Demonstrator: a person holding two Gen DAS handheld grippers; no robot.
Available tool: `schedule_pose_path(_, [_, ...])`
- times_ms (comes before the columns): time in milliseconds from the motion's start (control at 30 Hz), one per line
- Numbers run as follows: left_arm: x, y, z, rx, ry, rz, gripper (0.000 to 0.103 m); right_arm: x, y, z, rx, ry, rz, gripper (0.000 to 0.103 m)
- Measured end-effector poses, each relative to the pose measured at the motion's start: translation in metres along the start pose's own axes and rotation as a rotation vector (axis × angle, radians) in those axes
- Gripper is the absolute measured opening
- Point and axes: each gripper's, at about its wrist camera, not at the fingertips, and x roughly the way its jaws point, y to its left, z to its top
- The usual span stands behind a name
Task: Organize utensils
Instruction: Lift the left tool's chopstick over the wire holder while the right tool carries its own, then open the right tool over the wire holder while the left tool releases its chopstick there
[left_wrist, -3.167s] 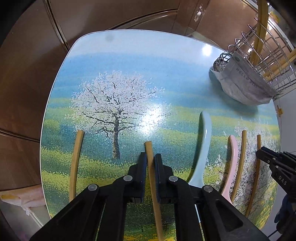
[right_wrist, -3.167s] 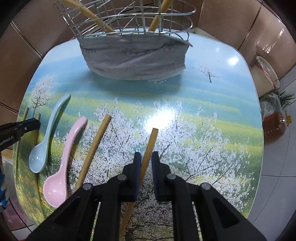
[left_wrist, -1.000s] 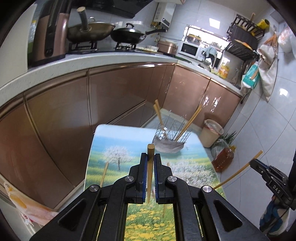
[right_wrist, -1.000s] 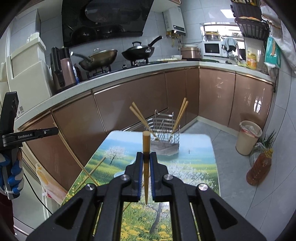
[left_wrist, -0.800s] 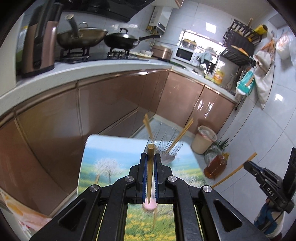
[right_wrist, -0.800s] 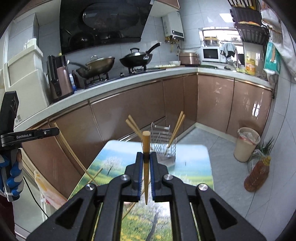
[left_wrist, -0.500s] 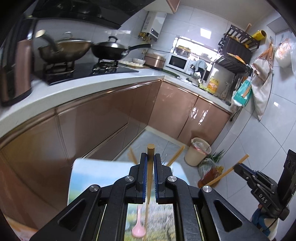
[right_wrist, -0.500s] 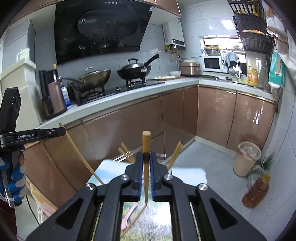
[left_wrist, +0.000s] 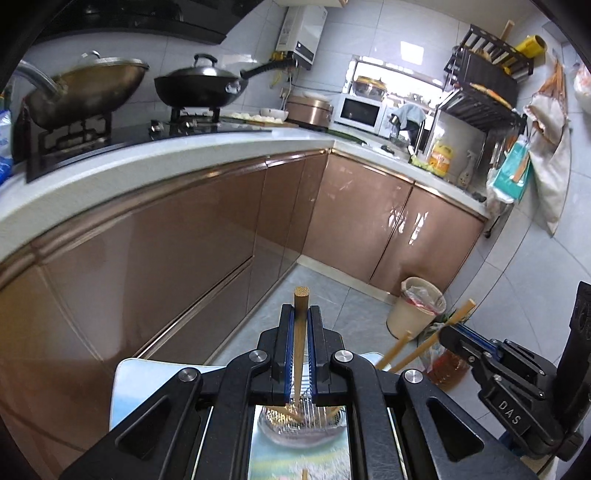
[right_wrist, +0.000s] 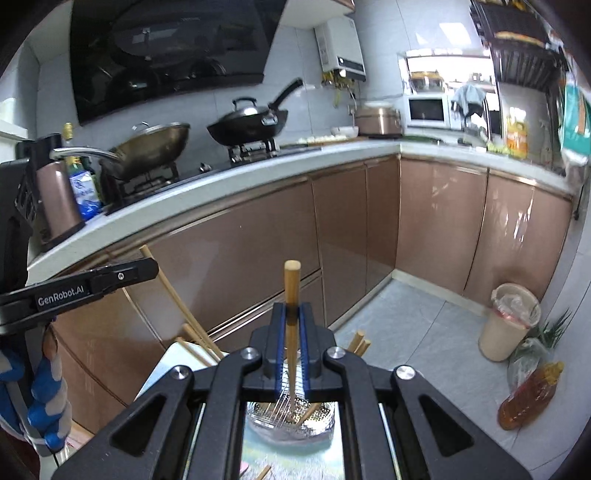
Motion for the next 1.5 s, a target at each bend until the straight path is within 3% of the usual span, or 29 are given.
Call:
schedule_pose_path(167, [0.048, 0.003, -0.016, 0.001, 0.053, 0.018, 0.006, 0.04, -0.011, -0.021, 0.024, 0.032, 0.013, 0.007])
schedule_pose_path(367, [0.077, 0.011, -0.036, -0.013, 0.11, 0.031, 0.006, 0.069, -0.026, -0.046, 0.055, 0.086, 0.011, 0.007])
schedule_pose_path(733, [0.071, 0.01, -0.036, 0.023, 0.093, 0.099, 0.008, 0.062, -0.039, -0.05, 0.098, 0.085, 0.001, 0.008])
schedule_pose_path(833, [0.062, 0.008, -0.037, 0.042, 0.074, 0.113, 0.024, 0.051, -0.04, -0.05, 0.096, 0.083, -0.004, 0.01])
schedule_pose_path(867, [0.056, 0.008, -0.036, 0.043, 0.065, 0.117, 0.037, 0.045, -0.04, -0.05, 0.096, 0.078, -0.006, 0.011])
schedule_pose_path(933, [0.046, 0.009, -0.036, 0.04, 0.044, 0.121, 0.047, 0.032, -0.04, -0.049, 0.1, 0.063, -0.014, 0.024])
schedule_pose_path(1033, [0.029, 0.005, -0.035, 0.057, 0.022, 0.134, 0.051, 0.014, -0.04, -0.048, 0.107, 0.042, -0.023, 0.036])
schedule_pose_path(1267, [-0.025, -0.012, -0.06, 0.112, -0.066, 0.191, 0.081, -0.034, -0.032, -0.063, 0.096, 0.019, -0.066, 0.055])
schedule_pose_path(1500, [-0.075, -0.021, -0.102, 0.14, -0.151, 0.231, 0.088, -0.074, -0.022, -0.09, 0.087, 0.024, -0.097, 0.063])
